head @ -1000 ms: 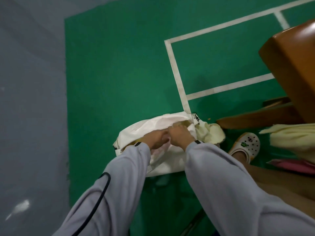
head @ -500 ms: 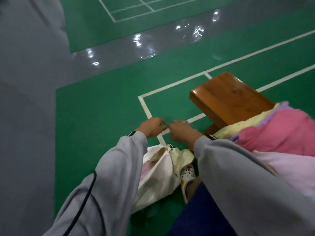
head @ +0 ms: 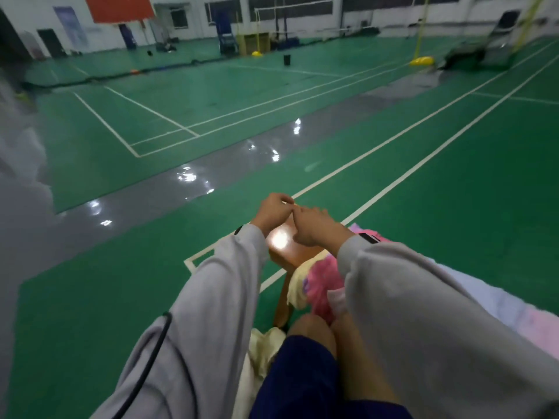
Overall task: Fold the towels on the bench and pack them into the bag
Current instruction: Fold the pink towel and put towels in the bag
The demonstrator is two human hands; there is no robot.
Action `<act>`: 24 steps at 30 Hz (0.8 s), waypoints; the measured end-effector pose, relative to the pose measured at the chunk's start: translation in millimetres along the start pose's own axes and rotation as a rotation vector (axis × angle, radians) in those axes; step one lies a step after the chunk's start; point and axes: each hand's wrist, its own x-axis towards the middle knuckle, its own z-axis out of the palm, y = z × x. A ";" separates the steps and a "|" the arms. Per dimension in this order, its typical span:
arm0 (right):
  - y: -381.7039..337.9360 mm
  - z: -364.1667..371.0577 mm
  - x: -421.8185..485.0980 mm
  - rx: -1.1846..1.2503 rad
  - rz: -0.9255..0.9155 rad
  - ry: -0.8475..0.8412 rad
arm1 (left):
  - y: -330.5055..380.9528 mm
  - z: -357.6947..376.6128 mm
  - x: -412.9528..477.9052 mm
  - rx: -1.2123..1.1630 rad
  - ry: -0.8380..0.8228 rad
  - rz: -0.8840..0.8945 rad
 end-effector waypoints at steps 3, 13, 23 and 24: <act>49.0 -29.7 -24.5 -0.017 0.081 0.033 | 76.1 29.0 6.9 -0.457 0.041 -0.143; 162.0 -95.8 -79.8 0.007 0.404 0.108 | 204.1 100.7 25.4 -0.836 -0.097 0.009; 170.0 -8.3 -69.7 0.096 0.449 -0.059 | 75.2 164.5 30.6 0.754 -0.192 0.406; 167.4 -1.0 -64.7 0.102 0.443 -0.074 | 64.2 167.6 34.0 0.796 -0.254 0.358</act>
